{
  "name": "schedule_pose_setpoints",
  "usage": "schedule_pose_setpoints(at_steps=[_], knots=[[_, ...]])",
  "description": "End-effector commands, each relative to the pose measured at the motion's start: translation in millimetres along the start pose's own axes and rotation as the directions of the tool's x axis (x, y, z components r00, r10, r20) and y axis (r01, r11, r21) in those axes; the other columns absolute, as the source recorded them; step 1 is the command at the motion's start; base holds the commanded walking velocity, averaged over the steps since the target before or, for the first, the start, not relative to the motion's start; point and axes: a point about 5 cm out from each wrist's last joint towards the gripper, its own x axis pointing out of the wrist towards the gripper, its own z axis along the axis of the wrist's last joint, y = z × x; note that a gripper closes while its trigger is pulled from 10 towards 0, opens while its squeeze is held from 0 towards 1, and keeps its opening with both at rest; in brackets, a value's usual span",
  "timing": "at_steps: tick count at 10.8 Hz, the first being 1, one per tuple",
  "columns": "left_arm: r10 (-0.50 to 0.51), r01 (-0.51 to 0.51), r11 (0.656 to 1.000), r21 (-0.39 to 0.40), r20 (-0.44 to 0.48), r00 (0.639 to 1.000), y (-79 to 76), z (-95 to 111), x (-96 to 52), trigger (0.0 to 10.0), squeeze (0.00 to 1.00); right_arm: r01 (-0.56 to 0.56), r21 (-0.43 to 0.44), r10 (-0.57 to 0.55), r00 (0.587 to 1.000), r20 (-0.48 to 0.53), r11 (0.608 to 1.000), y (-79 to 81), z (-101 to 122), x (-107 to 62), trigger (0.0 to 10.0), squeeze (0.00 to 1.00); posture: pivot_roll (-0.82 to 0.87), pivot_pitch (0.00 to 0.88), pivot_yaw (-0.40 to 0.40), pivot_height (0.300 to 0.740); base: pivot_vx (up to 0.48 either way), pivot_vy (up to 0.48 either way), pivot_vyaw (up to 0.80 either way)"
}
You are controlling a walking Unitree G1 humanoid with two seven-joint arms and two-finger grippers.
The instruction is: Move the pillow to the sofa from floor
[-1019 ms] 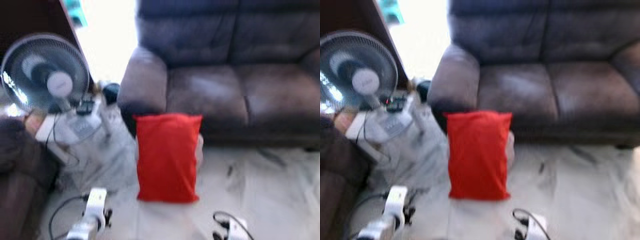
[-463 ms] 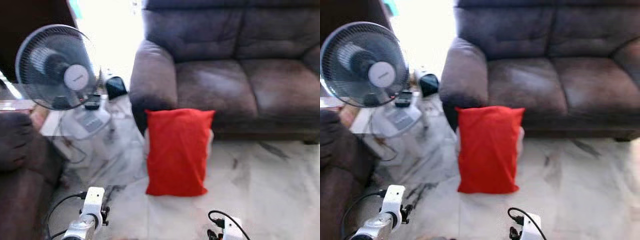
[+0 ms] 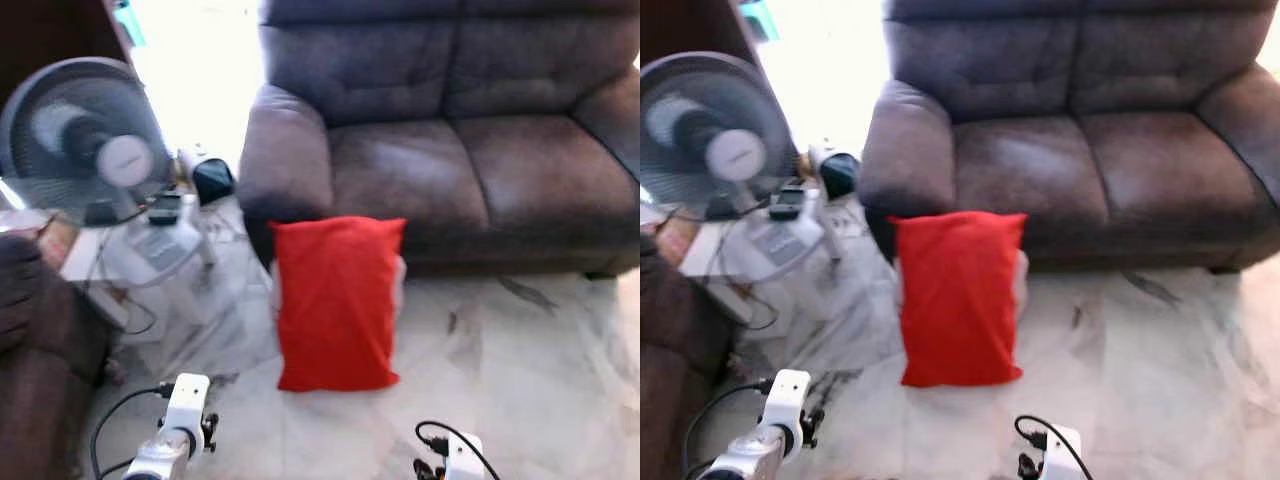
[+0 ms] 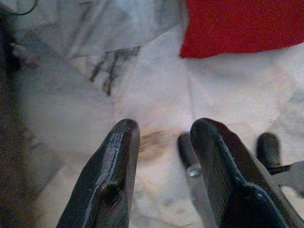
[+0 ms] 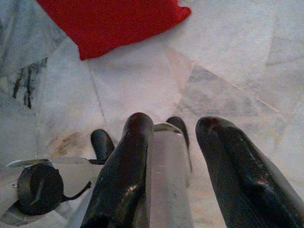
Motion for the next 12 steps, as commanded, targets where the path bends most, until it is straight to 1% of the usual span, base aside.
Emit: schedule_pose_setpoints(at_steps=[1,2,7,12], knots=[[0.003,-0.002,1.0,0.017,-0.023,1.0,1.4,-6.4,-1.2,10.0,0.0,0.001,0.0,-0.001,1.0,-0.008,1.0,-0.6,-2.3,-0.5,10.0,0.0,0.0,0.078,0.022,0.74,0.0,-0.304,0.0],[0.006,-0.006,1.0,0.003,-0.024,1.0,1.3,-7.0,-1.3,10.0,0.0,0.001,0.0,-0.001,1.0,-0.009,1.0,-0.6,-2.3,-0.5,10.0,0.0,0.0,0.077,0.021,0.74,0.0,0.0,0.0],[0.01,-0.01,1.0,-0.014,-0.014,1.0,0.5,-6.8,-1.3,10.0,0.0,-0.001,-0.001,0.001,1.0,-0.004,1.0,-1.1,-1.8,-0.6,10.0,0.0,0.0,0.073,0.017,0.74,0.0,0.0,0.0],[0.0,-0.001,1.0,-0.026,-0.015,1.0,-1.9,-7.2,-1.1,10.0,0.0,0.0,-0.005,0.0,1.0,-0.006,1.0,-3.1,-1.6,-0.9,10.0,0.0,0.0,0.074,0.011,0.74,0.277,0.0,0.0]])
